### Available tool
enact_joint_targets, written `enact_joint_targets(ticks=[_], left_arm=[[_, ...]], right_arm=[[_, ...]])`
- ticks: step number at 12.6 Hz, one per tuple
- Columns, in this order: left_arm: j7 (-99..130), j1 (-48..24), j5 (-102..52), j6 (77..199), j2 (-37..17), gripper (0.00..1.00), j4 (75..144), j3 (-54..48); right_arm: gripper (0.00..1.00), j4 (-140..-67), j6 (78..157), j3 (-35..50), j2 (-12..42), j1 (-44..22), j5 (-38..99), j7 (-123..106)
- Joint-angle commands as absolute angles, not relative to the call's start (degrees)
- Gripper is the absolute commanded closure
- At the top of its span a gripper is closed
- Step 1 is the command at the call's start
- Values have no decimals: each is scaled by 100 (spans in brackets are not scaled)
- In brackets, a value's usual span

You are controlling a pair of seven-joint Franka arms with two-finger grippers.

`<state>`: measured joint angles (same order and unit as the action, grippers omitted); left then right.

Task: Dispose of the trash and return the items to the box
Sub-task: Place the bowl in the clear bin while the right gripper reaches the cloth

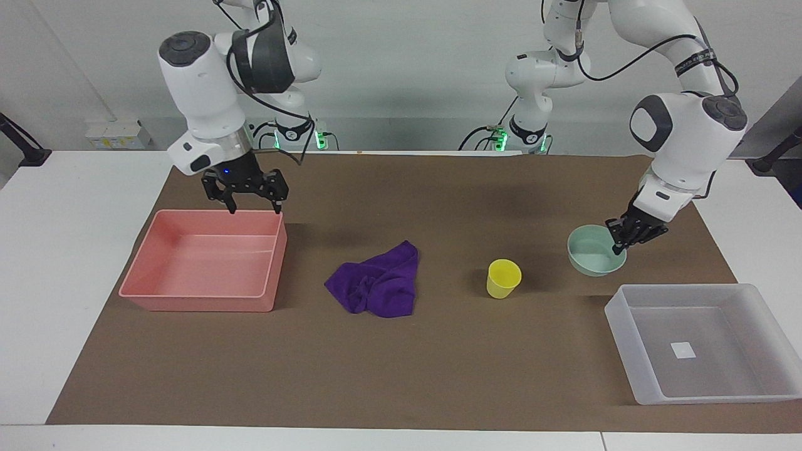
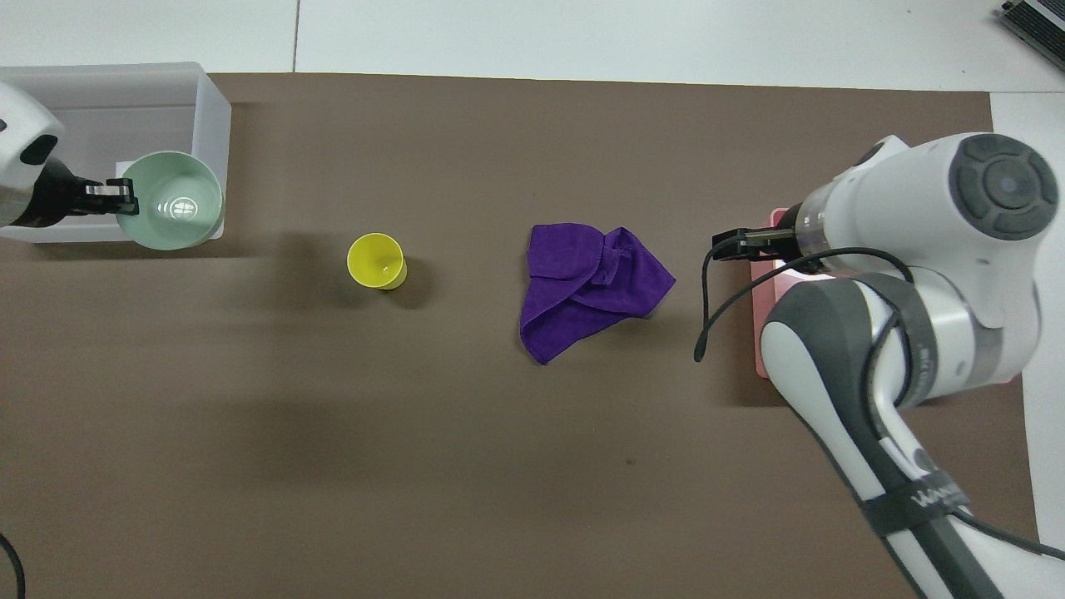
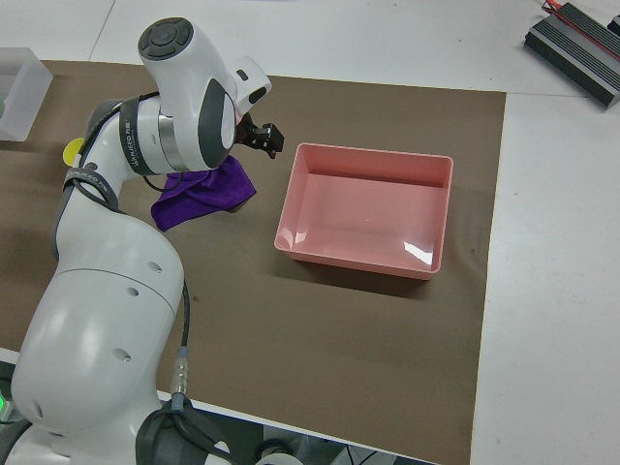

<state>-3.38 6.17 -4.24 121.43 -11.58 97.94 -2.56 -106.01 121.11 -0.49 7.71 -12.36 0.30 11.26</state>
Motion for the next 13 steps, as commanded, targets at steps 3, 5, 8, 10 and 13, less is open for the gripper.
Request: enact_joint_targets(ticks=[3,5,8,10,13], left_arm=[[-422,958,-194,11900,-2484,100,8081,-290],[-422,1098,-176,11900,-3108,100,7325,-290],[-431,1309,-176,11891,-4067,100,6347,-281],[-431,1327,-167,12023,-4341,100,6224,-281],[-431,1362,-167,12401,-4438,100,6222,-290]], right_arm=[[0,-10512,12936,-35,1405,-1880,-44,1749],[0,-10512,13313,-35,1677,-2108,-35,1758],[0,-10468,13850,-35,2099,-2267,-79,1819],[0,-10354,14044,-44,2460,-2504,-245,1854],[0,-10389,14552,-35,2636,-2522,-334,1924]])
